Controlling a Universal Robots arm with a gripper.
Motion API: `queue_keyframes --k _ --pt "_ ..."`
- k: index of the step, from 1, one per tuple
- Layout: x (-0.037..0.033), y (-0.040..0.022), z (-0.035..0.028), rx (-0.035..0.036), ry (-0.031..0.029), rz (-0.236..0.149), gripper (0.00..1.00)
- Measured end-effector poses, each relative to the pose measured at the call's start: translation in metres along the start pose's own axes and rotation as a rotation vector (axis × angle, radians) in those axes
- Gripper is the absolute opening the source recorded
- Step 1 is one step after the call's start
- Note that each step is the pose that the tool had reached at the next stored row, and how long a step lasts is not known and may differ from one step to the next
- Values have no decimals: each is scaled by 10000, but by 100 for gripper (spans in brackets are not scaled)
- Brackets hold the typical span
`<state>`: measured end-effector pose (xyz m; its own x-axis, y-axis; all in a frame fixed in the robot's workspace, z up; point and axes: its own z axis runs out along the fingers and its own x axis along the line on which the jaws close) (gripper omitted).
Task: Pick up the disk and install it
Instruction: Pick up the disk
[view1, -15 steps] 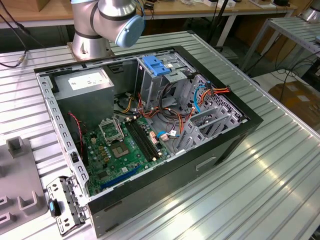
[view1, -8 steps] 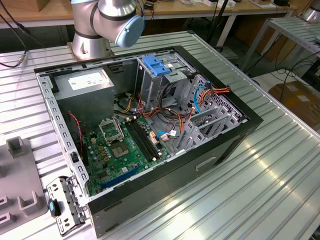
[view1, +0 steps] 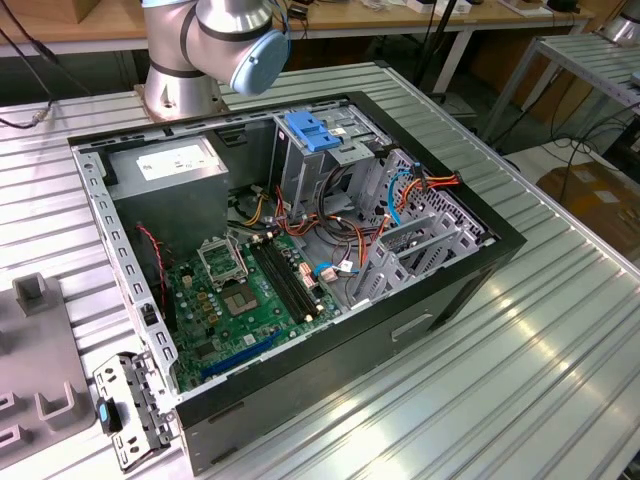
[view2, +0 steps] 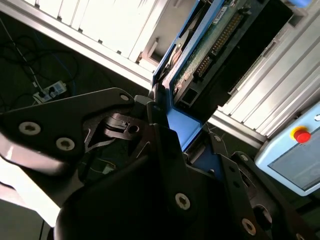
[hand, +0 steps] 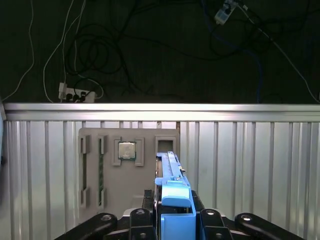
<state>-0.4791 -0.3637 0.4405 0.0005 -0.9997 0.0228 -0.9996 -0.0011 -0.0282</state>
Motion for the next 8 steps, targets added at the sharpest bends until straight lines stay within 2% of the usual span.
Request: queue_keyframes --k 1,6,8 --pt "1 -1 -46 1 -1 0 37" --pt "4 -5 -161 1 0 0 37" --pt "5 -6 -229 1 -1 0 37"
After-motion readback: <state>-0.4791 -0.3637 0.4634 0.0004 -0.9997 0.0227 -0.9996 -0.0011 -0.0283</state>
